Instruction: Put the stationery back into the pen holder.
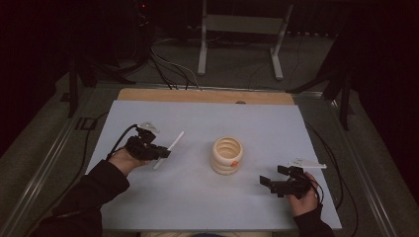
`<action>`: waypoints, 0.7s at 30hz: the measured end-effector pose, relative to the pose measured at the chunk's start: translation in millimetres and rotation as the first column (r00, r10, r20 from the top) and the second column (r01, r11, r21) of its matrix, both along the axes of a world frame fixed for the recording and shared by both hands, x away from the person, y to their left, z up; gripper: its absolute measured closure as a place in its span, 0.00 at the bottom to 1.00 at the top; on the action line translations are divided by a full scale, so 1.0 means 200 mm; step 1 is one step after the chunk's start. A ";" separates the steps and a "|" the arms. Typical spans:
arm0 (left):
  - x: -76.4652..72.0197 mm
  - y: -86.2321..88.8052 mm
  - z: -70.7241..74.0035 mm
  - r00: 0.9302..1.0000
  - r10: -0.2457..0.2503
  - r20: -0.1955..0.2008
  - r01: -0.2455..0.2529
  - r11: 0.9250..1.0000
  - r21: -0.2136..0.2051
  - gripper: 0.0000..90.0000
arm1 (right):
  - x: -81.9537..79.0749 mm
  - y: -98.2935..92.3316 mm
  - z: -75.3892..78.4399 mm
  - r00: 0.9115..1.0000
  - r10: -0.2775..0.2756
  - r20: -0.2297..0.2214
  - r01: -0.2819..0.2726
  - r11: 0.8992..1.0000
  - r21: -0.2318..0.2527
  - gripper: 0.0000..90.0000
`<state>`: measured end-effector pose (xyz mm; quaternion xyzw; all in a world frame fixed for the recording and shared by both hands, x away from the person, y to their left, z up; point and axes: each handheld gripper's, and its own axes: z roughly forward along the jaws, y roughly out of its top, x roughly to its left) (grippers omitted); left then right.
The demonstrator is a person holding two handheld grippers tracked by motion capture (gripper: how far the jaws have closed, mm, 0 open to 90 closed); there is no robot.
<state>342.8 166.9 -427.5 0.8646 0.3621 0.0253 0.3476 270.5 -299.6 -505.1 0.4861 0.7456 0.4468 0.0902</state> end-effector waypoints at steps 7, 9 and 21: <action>0.01 -0.06 0.04 0.999 -0.017 0.032 0.019 0.998 -0.064 0.89 | 0.00 0.00 0.00 1.000 0.002 0.001 -0.002 1.000 0.002 0.02; 0.01 -0.08 0.05 0.999 -0.027 0.042 0.030 0.996 -0.080 0.89 | 0.00 0.00 0.00 1.000 0.002 0.002 -0.002 1.000 0.003 0.02; 0.02 -0.20 0.12 0.992 -0.064 0.110 0.081 0.984 -0.160 0.89 | 0.00 0.00 0.00 1.000 0.004 -0.002 -0.004 1.000 0.010 0.02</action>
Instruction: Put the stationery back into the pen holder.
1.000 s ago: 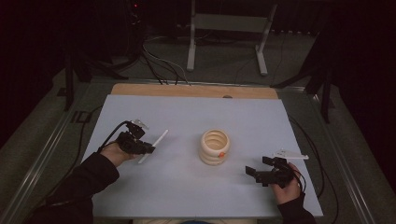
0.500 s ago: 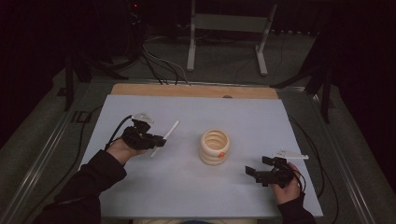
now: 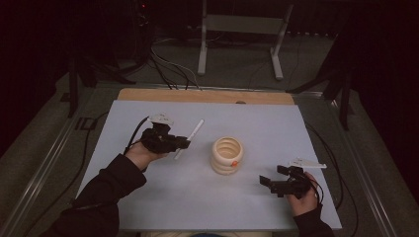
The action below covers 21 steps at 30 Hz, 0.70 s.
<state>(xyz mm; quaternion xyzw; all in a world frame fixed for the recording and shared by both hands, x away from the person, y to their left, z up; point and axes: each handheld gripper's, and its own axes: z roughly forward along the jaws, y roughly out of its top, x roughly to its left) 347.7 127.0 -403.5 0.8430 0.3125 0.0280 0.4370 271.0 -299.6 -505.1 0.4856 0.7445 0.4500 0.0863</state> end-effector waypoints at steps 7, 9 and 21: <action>0.01 -0.07 0.03 1.000 -0.020 0.022 0.021 0.999 -0.040 0.89 | 0.00 0.00 0.00 1.000 0.001 0.003 -0.001 1.000 0.003 0.02; 0.01 -0.09 0.04 0.999 -0.026 0.024 0.028 0.998 -0.058 0.89 | 0.00 0.00 0.00 1.000 0.002 0.003 -0.002 1.000 0.003 0.02; 0.03 -0.19 0.07 0.996 -0.054 0.066 0.063 0.988 -0.141 0.88 | 0.00 0.00 0.00 1.000 0.006 -0.001 -0.006 1.000 0.004 0.02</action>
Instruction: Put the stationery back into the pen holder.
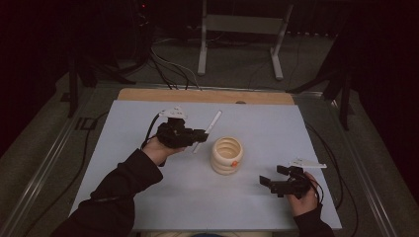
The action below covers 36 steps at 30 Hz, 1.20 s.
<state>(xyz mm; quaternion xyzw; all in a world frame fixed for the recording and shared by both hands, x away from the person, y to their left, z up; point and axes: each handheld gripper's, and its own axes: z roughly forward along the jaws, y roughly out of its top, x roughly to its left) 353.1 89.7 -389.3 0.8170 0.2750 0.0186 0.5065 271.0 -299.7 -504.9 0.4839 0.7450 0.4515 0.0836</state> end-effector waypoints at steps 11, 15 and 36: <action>0.03 -0.09 0.01 0.999 -0.035 0.005 0.036 0.997 -0.074 0.88 | 0.00 0.00 0.00 1.000 0.003 0.008 -0.003 1.000 0.001 0.02; 0.03 -0.12 0.00 0.999 -0.033 0.023 0.035 0.994 -0.099 0.88 | 0.00 0.00 0.00 1.000 0.005 0.008 -0.005 1.000 -0.001 0.02; 0.09 -0.27 -0.13 0.999 -0.023 0.048 0.034 0.969 -0.246 0.88 | 0.00 0.00 0.00 1.000 0.013 0.006 -0.013 1.000 0.004 0.02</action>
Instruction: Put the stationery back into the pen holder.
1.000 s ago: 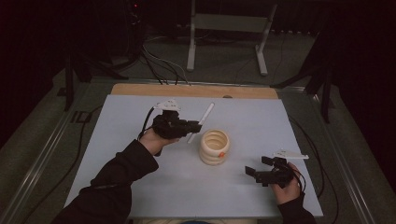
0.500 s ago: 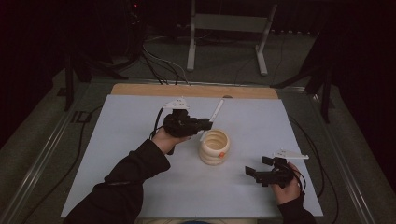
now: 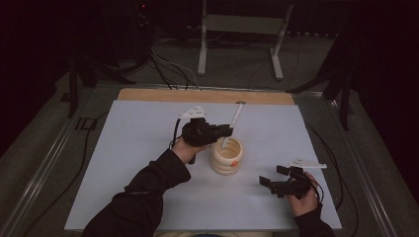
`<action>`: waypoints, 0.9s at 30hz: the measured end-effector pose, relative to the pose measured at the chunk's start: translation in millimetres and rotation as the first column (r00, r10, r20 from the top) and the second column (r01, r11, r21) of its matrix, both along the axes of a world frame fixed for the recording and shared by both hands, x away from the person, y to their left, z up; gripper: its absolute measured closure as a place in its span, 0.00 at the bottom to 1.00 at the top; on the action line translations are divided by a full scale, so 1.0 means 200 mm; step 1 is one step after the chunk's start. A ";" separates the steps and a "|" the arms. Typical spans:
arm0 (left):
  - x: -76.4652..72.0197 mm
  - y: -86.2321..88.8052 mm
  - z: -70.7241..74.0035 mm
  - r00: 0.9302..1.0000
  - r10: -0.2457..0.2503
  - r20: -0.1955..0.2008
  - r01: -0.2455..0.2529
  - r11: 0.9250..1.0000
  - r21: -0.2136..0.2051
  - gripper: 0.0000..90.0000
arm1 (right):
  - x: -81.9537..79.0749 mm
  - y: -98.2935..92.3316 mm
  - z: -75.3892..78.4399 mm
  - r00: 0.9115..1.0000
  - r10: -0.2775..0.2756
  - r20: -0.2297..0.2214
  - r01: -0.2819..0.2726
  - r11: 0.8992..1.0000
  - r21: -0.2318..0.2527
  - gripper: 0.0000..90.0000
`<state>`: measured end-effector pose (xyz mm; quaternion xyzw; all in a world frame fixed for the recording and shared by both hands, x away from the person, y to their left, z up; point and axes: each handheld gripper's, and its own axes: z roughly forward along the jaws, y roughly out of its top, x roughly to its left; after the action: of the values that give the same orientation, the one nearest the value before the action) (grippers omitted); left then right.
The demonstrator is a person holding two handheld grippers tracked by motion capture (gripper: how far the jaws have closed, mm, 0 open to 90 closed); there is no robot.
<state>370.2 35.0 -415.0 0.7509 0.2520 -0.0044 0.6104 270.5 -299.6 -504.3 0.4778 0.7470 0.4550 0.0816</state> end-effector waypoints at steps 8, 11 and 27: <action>0.02 -0.01 -0.08 1.000 0.007 -0.005 -0.007 0.999 -0.041 0.88 | 0.00 0.00 0.00 1.000 0.004 -0.003 -0.004 1.000 -0.001 0.02; 0.02 -0.01 -0.10 1.000 0.007 -0.008 -0.007 0.999 -0.041 0.88 | 0.00 0.00 0.00 1.000 0.005 -0.003 -0.005 1.000 0.001 0.02; -0.01 -0.03 -0.23 1.000 -0.003 0.016 0.004 0.999 -0.051 0.88 | 0.00 0.01 0.00 1.000 0.010 -0.003 -0.010 1.000 0.002 0.02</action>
<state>367.6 29.1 -460.5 0.7355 0.2456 -0.0061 0.6314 269.9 -298.4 -504.3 0.4748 0.7491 0.4555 0.0776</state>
